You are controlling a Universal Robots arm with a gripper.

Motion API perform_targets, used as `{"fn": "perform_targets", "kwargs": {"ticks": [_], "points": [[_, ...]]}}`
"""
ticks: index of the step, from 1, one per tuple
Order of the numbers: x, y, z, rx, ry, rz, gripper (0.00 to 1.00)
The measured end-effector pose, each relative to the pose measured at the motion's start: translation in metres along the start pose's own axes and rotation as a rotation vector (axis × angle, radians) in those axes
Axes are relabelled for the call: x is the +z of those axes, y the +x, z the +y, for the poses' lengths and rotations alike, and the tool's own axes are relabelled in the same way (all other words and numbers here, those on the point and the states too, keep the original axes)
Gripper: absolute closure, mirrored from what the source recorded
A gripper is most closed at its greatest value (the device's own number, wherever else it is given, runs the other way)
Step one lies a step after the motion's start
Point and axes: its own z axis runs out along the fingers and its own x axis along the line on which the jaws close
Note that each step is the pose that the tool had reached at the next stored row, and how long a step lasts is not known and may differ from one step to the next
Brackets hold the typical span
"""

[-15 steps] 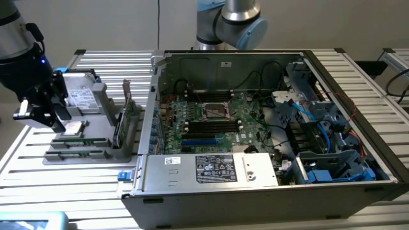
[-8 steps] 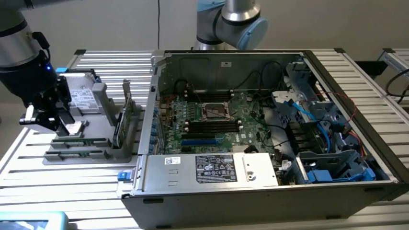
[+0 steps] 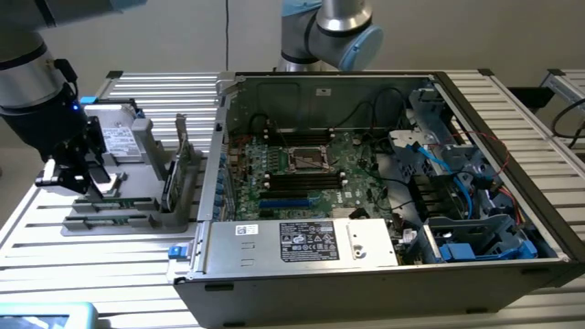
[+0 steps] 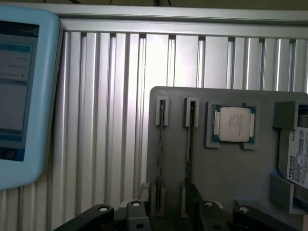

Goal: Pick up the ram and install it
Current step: 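Pick up the ram and move it above insertion slot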

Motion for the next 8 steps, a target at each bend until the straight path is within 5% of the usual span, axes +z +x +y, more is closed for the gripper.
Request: {"fn": "perform_targets", "kwargs": {"ticks": [8], "points": [[0.0145, 0.0, 0.0001, 0.0, -0.0002, 0.0, 0.58]]}}
